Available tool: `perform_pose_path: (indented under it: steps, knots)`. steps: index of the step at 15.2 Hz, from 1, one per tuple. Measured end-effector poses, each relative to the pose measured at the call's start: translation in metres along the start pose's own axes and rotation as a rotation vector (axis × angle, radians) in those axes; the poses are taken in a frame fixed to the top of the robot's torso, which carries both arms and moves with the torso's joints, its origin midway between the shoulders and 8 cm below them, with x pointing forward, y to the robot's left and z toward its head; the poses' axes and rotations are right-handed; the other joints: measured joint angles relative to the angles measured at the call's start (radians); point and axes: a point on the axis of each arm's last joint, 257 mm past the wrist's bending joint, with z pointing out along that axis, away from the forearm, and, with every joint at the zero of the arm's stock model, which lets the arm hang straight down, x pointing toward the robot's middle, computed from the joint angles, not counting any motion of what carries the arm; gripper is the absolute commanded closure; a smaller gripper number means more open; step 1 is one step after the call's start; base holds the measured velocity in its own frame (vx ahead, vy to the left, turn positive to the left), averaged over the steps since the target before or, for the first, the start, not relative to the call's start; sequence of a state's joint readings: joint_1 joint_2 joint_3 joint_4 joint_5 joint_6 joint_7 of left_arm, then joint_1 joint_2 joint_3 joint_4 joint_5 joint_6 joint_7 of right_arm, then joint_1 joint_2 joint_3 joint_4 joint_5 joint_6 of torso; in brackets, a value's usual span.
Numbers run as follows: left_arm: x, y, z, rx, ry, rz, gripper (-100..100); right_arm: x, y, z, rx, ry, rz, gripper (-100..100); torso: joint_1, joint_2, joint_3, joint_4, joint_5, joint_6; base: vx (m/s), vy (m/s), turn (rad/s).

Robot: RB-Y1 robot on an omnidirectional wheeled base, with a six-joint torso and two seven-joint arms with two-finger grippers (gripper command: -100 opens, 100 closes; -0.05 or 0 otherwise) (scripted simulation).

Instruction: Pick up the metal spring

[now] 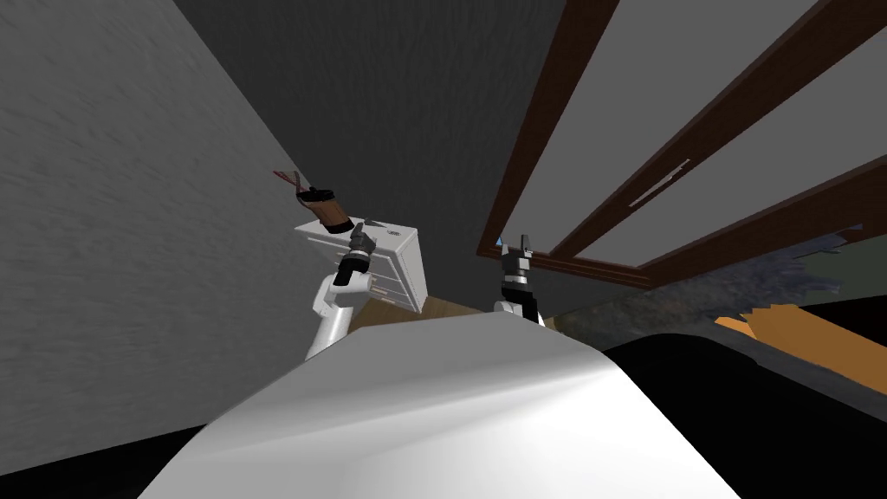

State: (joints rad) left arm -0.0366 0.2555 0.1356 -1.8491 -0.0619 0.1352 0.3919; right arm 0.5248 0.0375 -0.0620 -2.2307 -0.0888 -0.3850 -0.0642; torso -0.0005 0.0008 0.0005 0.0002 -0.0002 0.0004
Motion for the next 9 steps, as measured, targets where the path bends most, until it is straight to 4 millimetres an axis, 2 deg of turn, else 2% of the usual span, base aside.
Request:
perform_pose_path:
  steps: [9]
  knots:
    - [-0.013, 0.002, 0.05, -0.094, -0.063, -0.079, -100, 0.0, 0.0, 0.0, 0.0, 0.0, 0.0, 0, 0.0, 0.0, 0.0, 0.0, 0.0, 0.0, -0.016, -0.003, -0.075]
